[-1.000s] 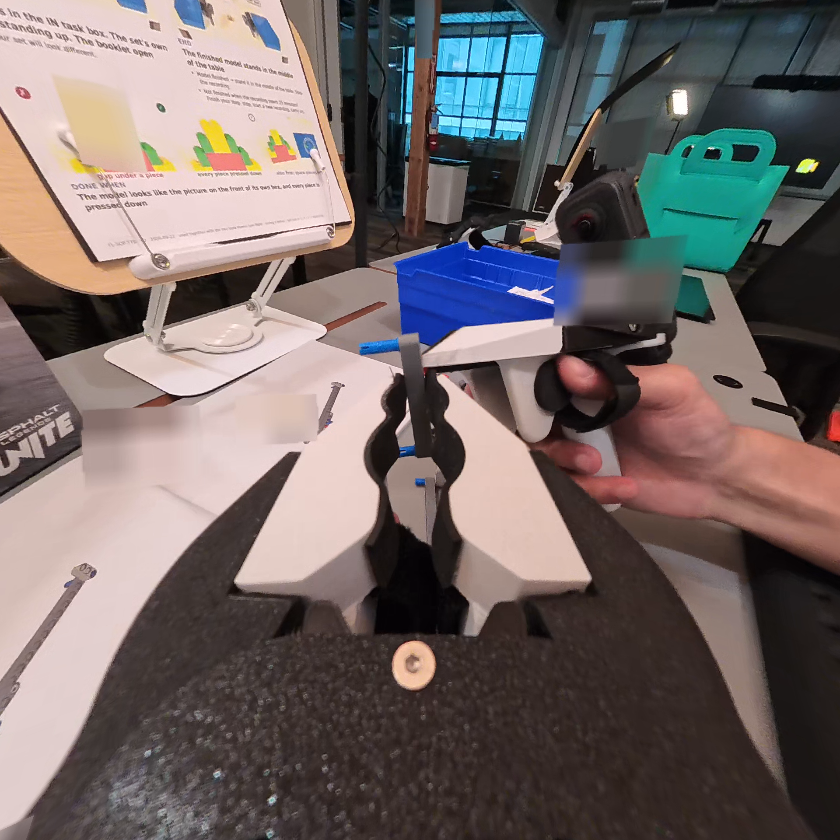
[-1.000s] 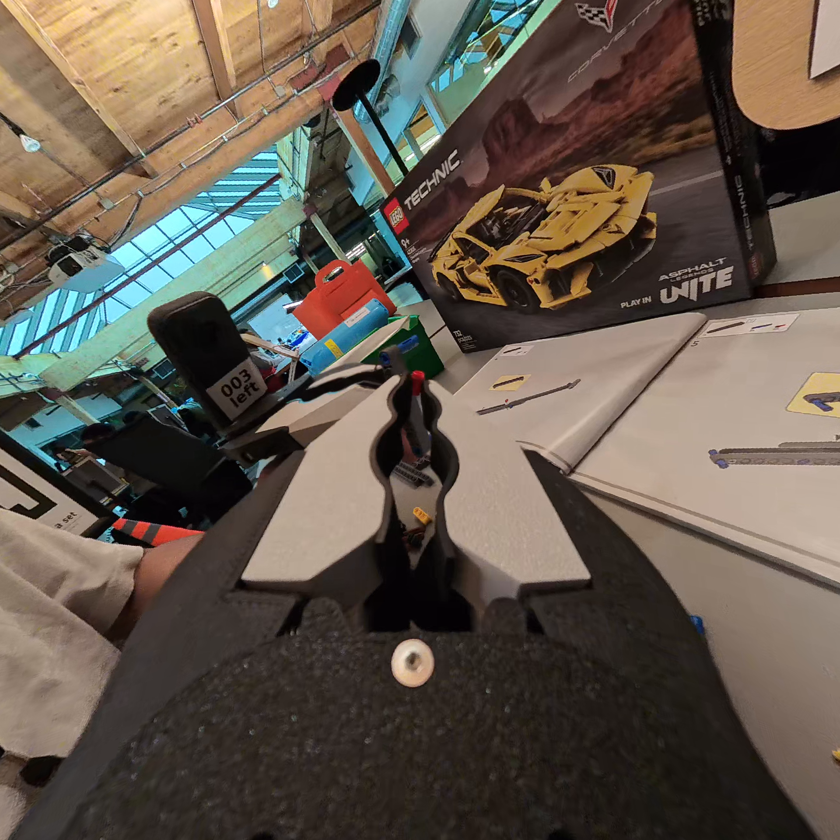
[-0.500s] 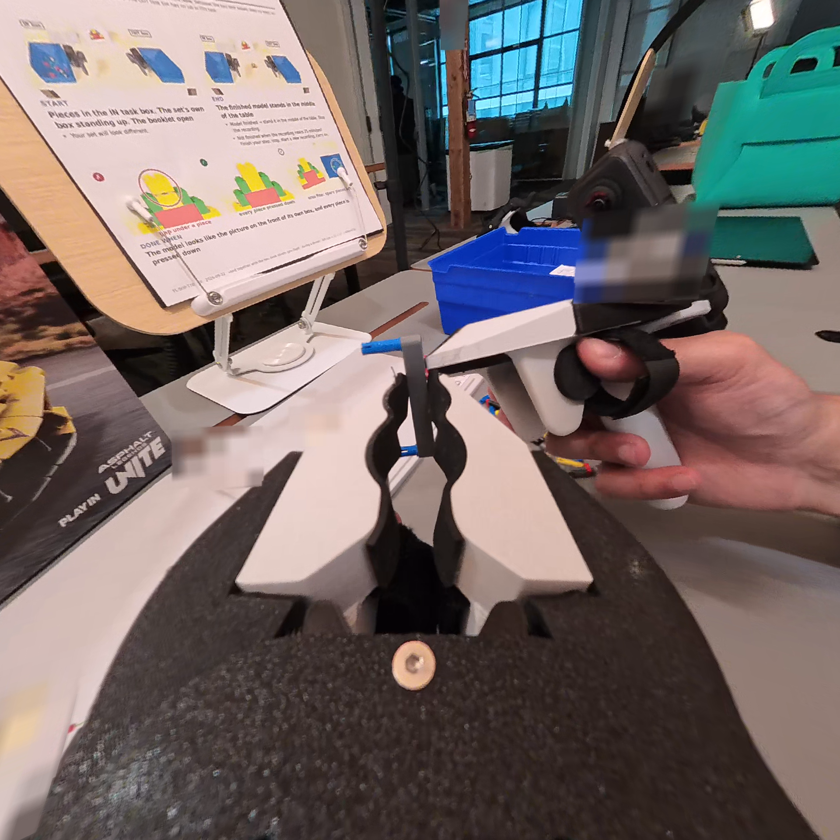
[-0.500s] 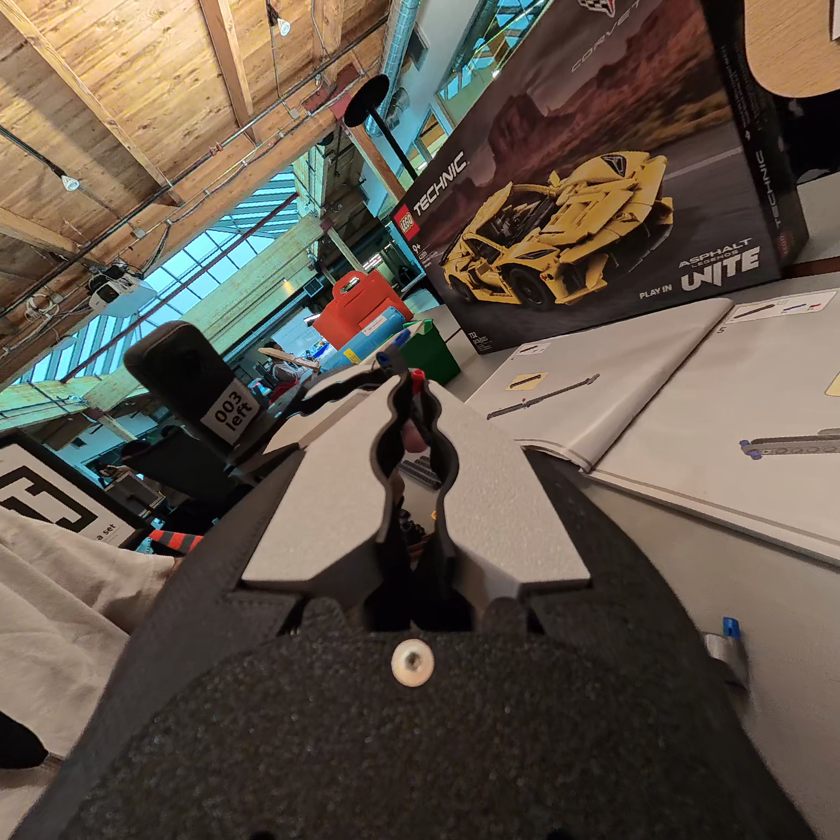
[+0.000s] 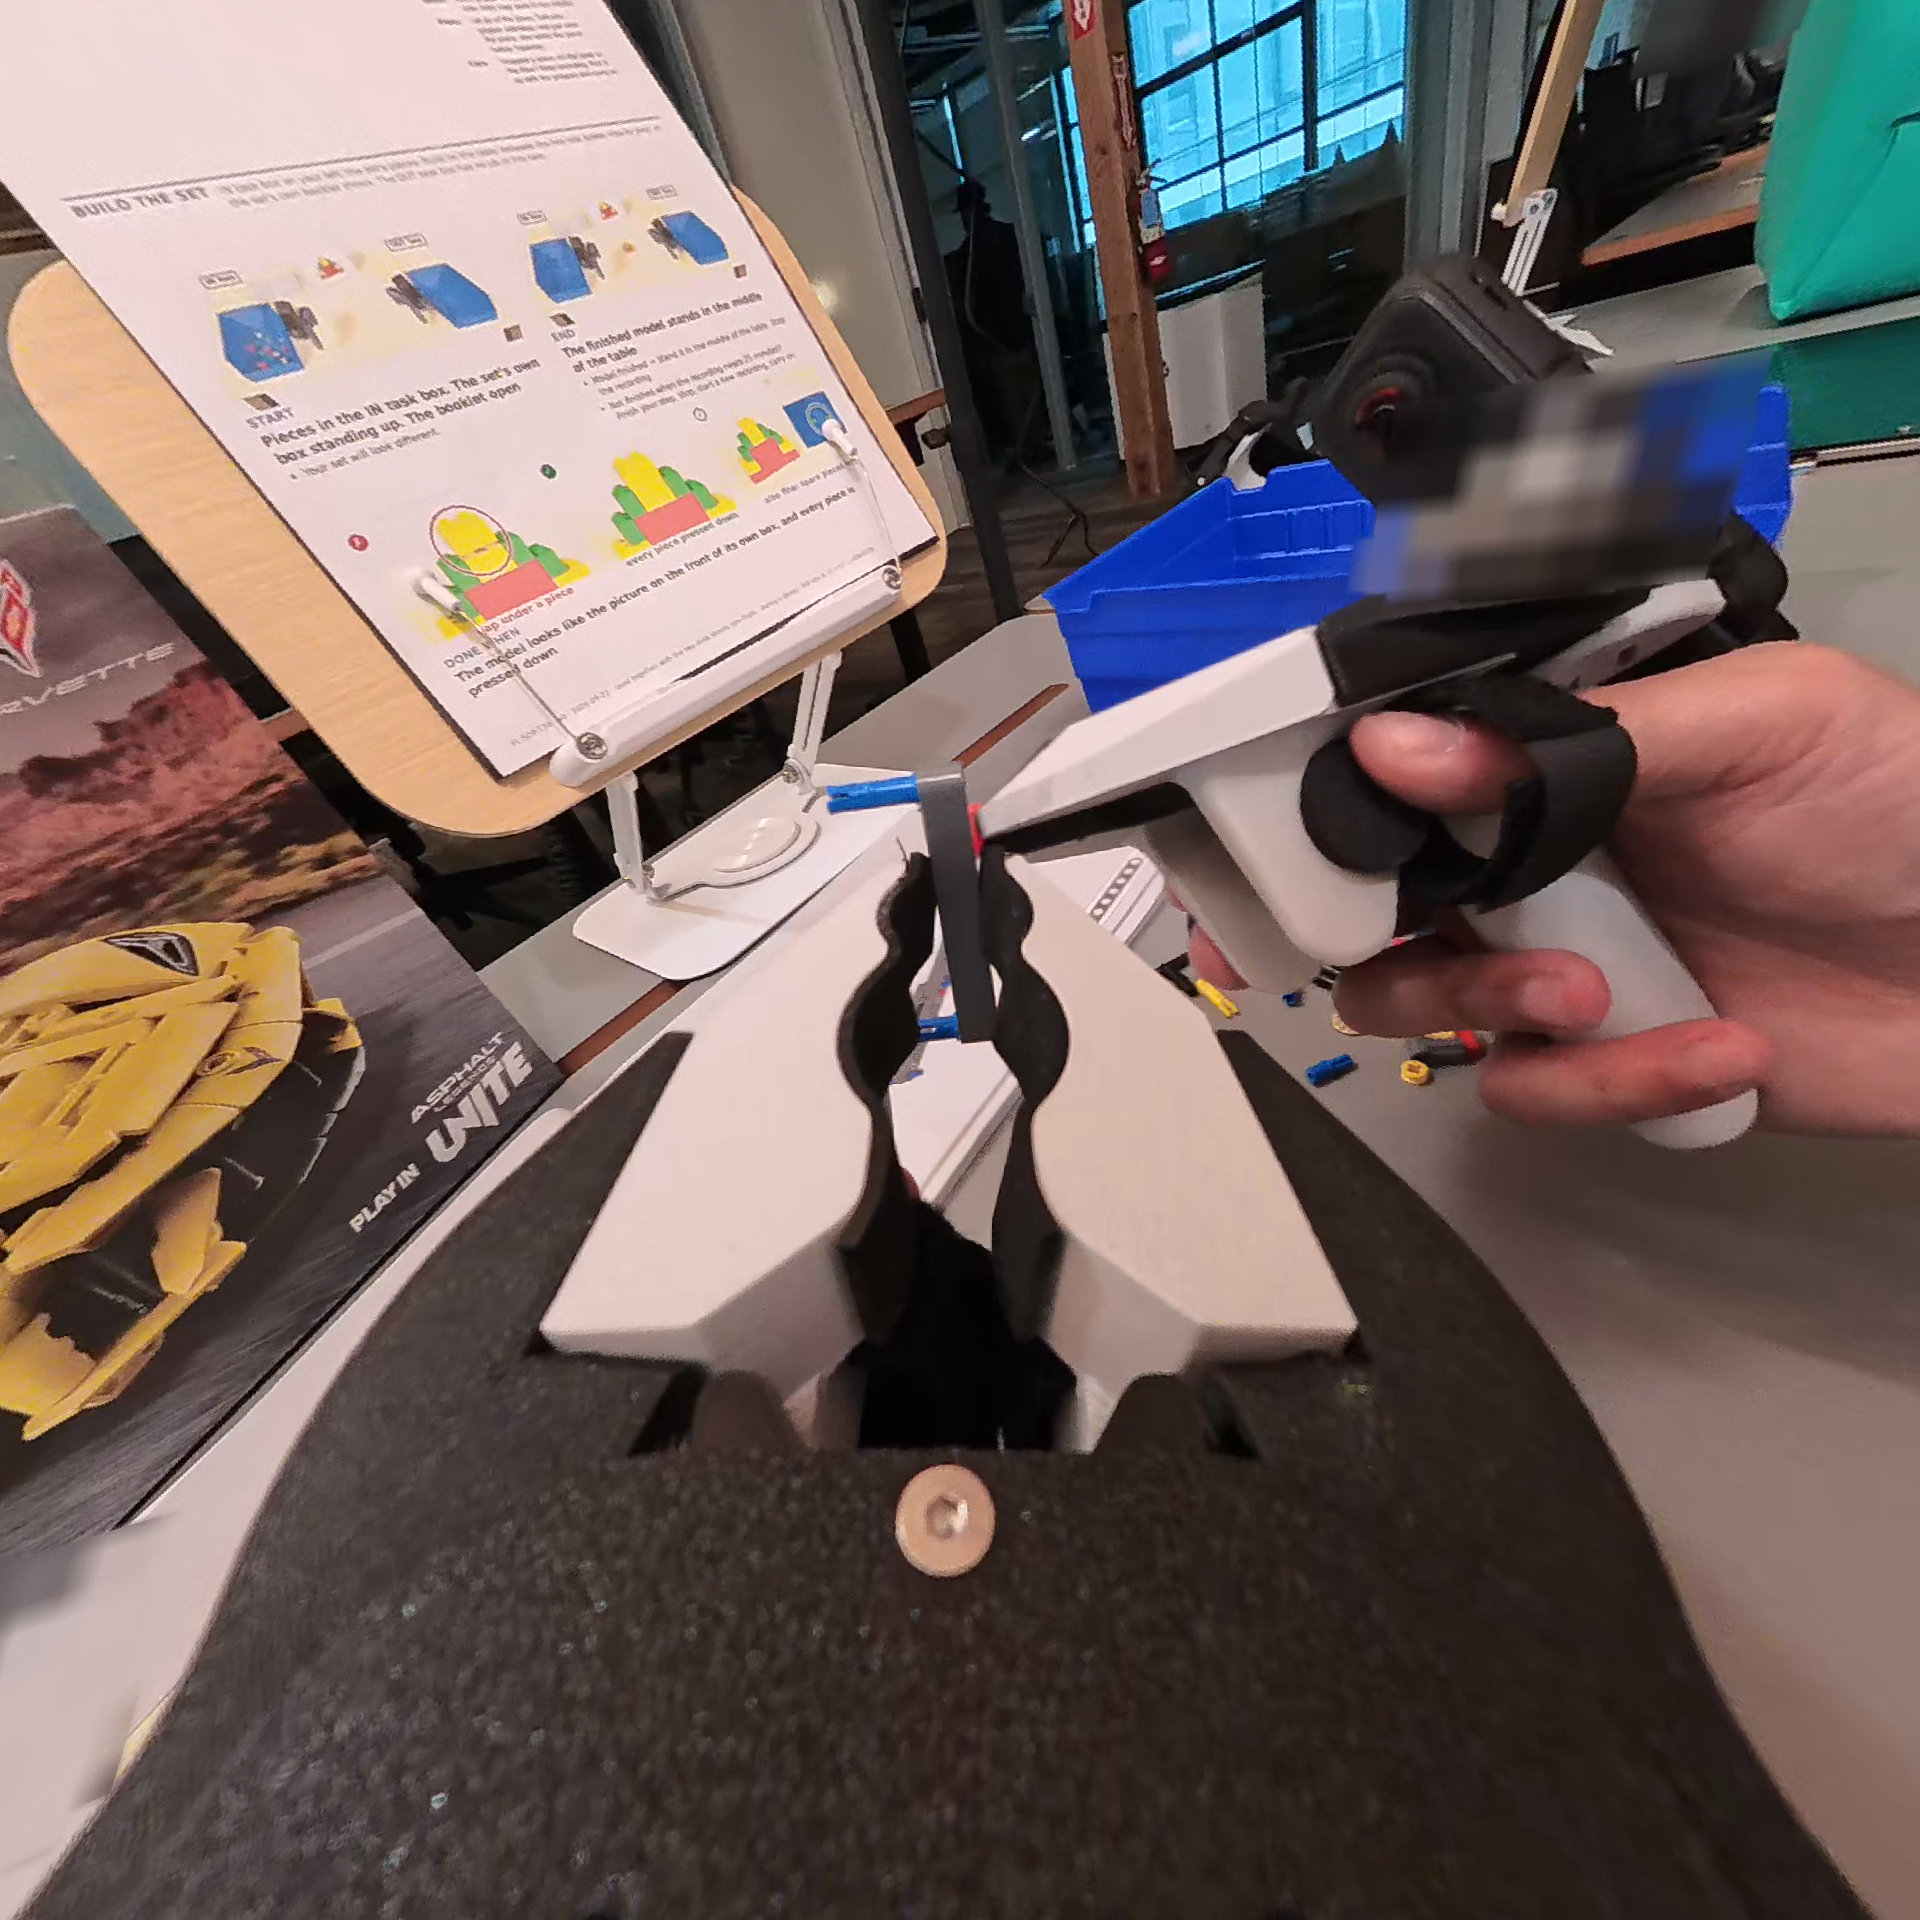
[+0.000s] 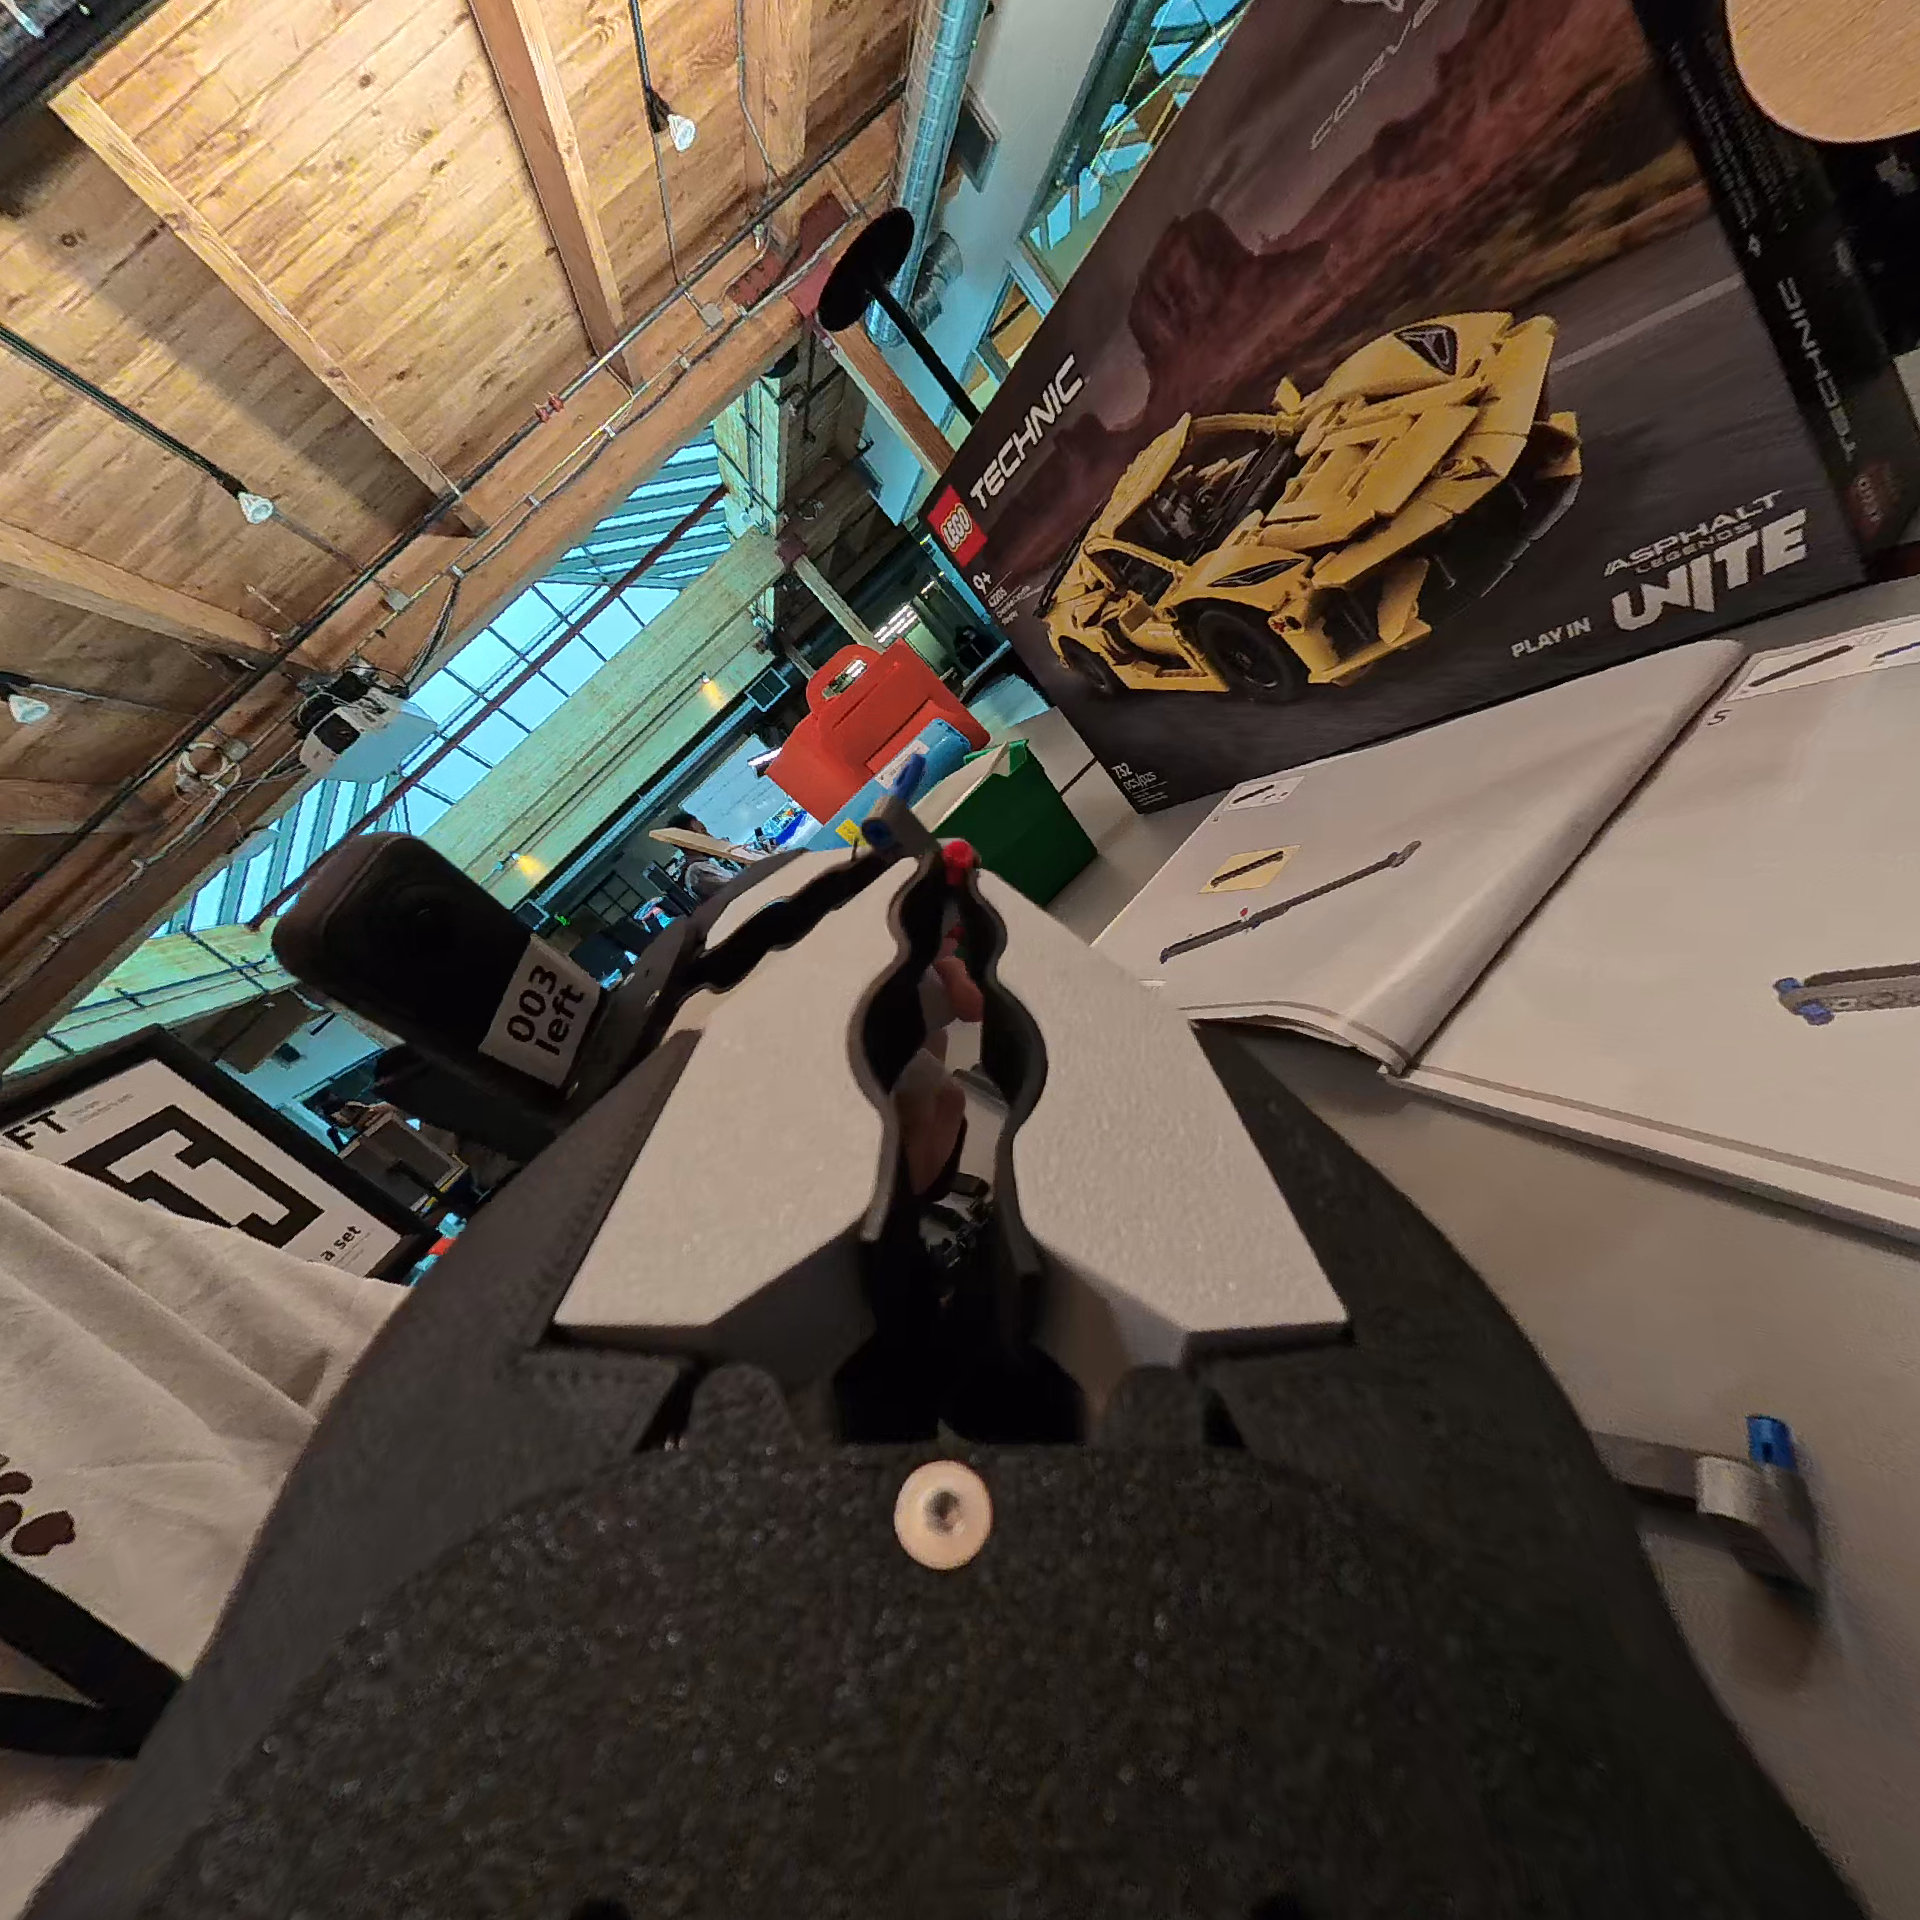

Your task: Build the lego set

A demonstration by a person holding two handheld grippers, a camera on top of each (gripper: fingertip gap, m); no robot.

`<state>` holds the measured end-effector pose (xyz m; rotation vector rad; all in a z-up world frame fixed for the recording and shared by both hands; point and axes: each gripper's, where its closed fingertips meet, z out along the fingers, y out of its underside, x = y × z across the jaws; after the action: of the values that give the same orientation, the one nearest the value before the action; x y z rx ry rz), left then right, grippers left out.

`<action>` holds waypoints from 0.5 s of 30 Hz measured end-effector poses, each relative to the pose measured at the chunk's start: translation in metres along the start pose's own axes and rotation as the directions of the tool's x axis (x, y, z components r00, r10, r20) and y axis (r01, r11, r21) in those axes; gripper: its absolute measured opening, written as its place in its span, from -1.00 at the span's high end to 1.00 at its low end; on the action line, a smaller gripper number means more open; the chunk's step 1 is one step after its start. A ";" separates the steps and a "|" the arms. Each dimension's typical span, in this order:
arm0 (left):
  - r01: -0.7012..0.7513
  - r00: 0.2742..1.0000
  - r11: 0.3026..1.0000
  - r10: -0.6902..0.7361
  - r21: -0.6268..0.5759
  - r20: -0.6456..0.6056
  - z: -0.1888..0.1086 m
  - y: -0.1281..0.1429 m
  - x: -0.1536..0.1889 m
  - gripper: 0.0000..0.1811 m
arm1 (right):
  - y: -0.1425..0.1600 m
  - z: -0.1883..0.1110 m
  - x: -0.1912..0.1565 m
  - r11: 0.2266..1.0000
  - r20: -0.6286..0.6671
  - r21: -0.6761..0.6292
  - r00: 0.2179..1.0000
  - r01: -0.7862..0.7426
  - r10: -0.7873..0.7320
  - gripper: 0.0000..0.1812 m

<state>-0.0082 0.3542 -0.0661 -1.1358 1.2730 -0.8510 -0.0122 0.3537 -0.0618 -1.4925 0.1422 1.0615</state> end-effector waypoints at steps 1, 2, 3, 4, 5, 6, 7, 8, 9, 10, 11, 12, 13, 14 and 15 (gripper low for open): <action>0.001 1.000 1.000 -0.001 -0.001 0.019 0.000 0.000 -0.003 0.93 | 0.001 0.000 -0.001 1.000 0.004 -0.005 1.000 -0.002 0.002 1.00; 0.002 0.999 1.000 -0.002 0.001 0.034 -0.001 0.000 -0.007 0.93 | 0.001 0.000 -0.001 1.000 0.004 -0.007 1.000 0.000 0.000 1.00; 0.005 1.000 1.000 -0.005 0.000 0.028 -0.001 0.000 -0.008 0.93 | 0.001 0.000 -0.002 1.000 0.005 -0.002 1.000 0.006 -0.006 1.00; 0.011 1.000 1.000 -0.011 0.003 0.014 -0.001 0.000 -0.007 0.93 | 0.000 -0.001 -0.002 1.000 0.000 0.001 1.000 0.012 -0.012 1.00; 0.014 1.000 1.000 -0.014 0.016 0.014 -0.002 -0.002 -0.008 0.93 | 0.000 -0.001 -0.002 1.000 -0.004 -0.002 1.000 0.021 -0.021 1.00; 0.009 1.000 1.000 -0.009 0.018 0.020 -0.003 -0.002 -0.009 0.93 | 0.001 -0.001 -0.002 0.999 -0.005 -0.014 0.999 0.033 -0.033 1.00; 0.007 1.000 1.000 -0.008 0.010 0.018 -0.003 -0.001 -0.010 0.93 | 0.000 -0.002 -0.001 0.999 -0.015 -0.019 0.999 0.048 -0.049 1.00; 0.011 1.000 1.000 -0.011 0.009 0.018 -0.004 -0.001 -0.013 0.93 | -0.001 -0.004 0.001 0.997 -0.037 -0.026 0.997 0.073 -0.074 1.00; 0.010 0.999 1.000 -0.011 0.018 0.035 -0.008 -0.002 -0.021 0.93 | -0.002 -0.008 0.005 0.993 -0.067 -0.041 0.992 0.106 -0.109 1.00; 0.018 0.998 0.999 -0.020 0.031 0.055 -0.013 -0.005 -0.032 0.93 | -0.006 -0.012 0.007 0.990 -0.093 -0.045 0.986 0.133 -0.136 1.00; 0.043 0.997 0.998 -0.045 0.036 0.064 -0.019 -0.008 -0.045 0.93 | -0.012 -0.018 0.008 0.987 -0.110 -0.039 0.981 0.157 -0.160 1.00; 0.069 0.992 0.997 -0.072 0.032 0.104 -0.027 -0.010 -0.066 0.93 | -0.017 -0.023 0.008 0.982 -0.129 -0.032 0.974 0.185 -0.188 1.00; 0.093 0.982 0.995 -0.097 0.033 0.162 -0.038 -0.012 -0.090 0.93 | -0.020 -0.028 0.011 0.976 -0.158 -0.034 0.963 0.213 -0.216 1.00; 0.130 0.974 0.991 -0.133 0.031 0.183 -0.050 -0.011 -0.110 0.93 | -0.021 -0.033 0.017 0.969 -0.200 -0.050 0.949 0.240 -0.245 1.00; 0.188 0.968 0.982 -0.187 0.013 0.167 -0.060 -0.006 -0.124 0.93 | -0.020 -0.036 0.023 0.960 -0.235 -0.072 0.931 0.271 -0.280 0.99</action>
<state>-0.0846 0.4609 -0.0224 -1.3173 1.0409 -0.8727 0.0319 0.3392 -0.0684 -1.6203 0.0807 0.6572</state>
